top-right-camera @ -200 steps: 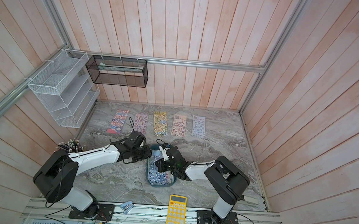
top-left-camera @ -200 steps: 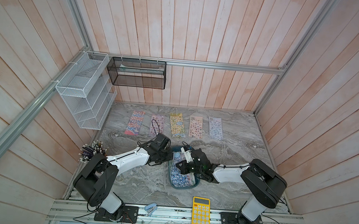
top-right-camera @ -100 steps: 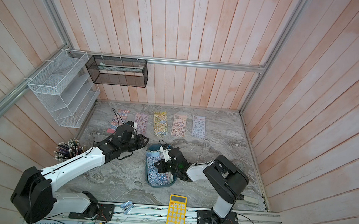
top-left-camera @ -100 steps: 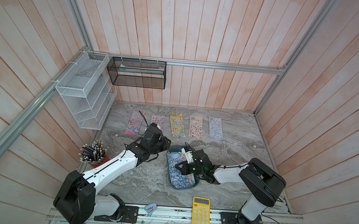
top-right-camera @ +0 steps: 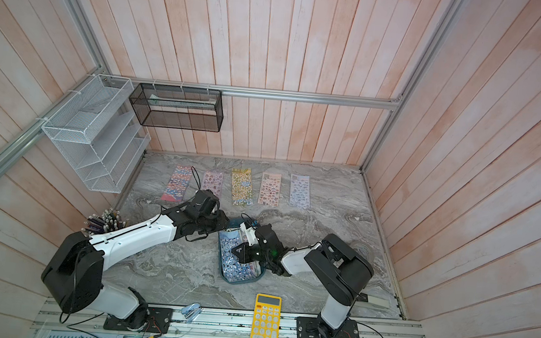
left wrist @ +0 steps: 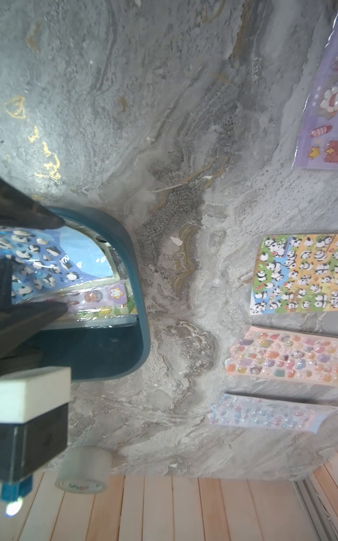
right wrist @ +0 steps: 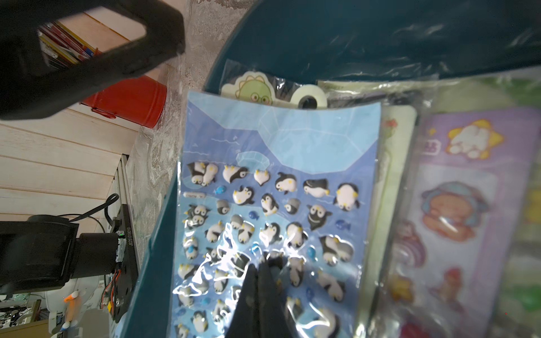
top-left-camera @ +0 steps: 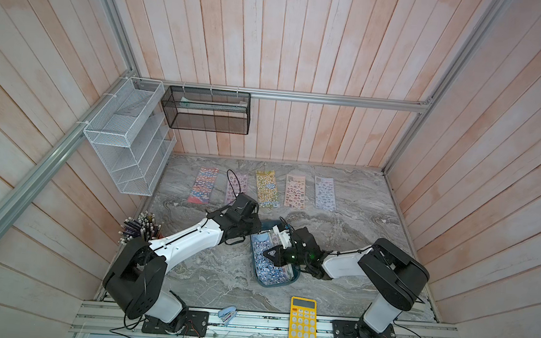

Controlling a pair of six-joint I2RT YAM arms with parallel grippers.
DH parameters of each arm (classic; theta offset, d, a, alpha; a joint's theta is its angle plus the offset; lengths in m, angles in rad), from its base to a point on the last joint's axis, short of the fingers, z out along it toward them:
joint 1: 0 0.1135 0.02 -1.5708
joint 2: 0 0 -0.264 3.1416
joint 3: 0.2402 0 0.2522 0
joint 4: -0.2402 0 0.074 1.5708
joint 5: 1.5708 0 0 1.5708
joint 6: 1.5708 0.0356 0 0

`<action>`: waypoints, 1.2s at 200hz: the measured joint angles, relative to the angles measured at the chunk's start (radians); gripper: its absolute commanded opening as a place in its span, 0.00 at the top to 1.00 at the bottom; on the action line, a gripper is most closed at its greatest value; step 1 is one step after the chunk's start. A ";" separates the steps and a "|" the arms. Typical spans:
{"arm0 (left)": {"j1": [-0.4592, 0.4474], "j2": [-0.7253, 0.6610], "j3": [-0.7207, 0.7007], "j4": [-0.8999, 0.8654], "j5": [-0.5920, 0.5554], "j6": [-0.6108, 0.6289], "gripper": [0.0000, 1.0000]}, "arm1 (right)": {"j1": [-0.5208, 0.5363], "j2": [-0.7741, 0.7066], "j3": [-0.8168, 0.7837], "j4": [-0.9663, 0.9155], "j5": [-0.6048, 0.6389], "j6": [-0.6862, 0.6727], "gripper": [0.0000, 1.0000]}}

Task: Take the stickers out of the storage box
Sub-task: Pick up the sticker from the storage box.

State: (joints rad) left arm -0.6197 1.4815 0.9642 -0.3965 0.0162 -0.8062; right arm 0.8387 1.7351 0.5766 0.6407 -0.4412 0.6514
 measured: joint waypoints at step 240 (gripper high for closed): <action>-0.031 0.056 0.062 -0.176 -0.091 -0.015 0.96 | 0.000 0.010 0.013 0.002 -0.014 0.001 1.00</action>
State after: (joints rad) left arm -0.6510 1.5372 1.0264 -0.5724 -0.0746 -0.8215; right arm 0.8387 1.7451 0.5892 0.6430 -0.4553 0.6521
